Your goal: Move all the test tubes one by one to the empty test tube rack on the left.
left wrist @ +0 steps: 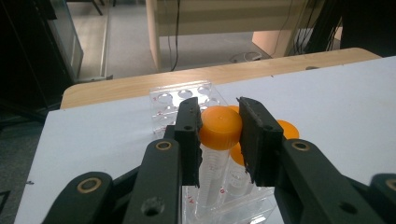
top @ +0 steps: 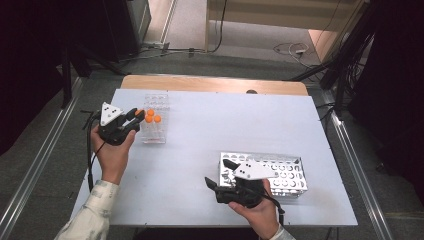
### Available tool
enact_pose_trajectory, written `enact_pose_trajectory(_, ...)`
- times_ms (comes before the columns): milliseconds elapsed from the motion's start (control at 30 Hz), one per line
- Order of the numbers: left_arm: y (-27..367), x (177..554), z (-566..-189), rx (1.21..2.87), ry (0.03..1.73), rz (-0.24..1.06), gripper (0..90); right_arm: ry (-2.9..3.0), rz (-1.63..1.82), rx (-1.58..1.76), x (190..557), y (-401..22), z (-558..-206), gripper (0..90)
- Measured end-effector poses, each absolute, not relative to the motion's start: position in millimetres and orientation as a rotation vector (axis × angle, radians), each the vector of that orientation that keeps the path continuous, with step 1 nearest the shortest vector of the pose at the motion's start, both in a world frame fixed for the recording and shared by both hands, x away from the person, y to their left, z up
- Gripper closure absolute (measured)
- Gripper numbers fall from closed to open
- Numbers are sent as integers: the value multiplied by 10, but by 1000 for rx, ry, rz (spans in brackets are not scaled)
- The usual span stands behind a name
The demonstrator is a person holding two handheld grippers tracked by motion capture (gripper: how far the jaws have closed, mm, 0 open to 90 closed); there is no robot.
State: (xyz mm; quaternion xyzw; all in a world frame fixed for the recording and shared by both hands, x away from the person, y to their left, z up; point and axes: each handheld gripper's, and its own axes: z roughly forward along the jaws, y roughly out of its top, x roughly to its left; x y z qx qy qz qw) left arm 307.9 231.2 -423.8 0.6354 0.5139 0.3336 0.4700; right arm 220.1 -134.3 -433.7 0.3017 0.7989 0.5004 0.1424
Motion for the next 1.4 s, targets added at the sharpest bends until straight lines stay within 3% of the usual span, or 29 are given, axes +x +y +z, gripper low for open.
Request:
enact_pose_trajectory(400, 2346, 2931, -4252, 1509, 1290, 739, 555, 2299, 1440, 880, 2218, -1364, -4341, 215)
enact_pose_trajectory(800, 2282, 2594, -4294, 1476, 1294, 664, 326, 2271, 1421, 926, 2288, -1474, -4358, 215)
enact_pose_trajectory(1400, 2212, 2290, -4366, 1516, 1266, 627, 235, 2212, 1402, 983, 2322, -1736, -4351, 193)
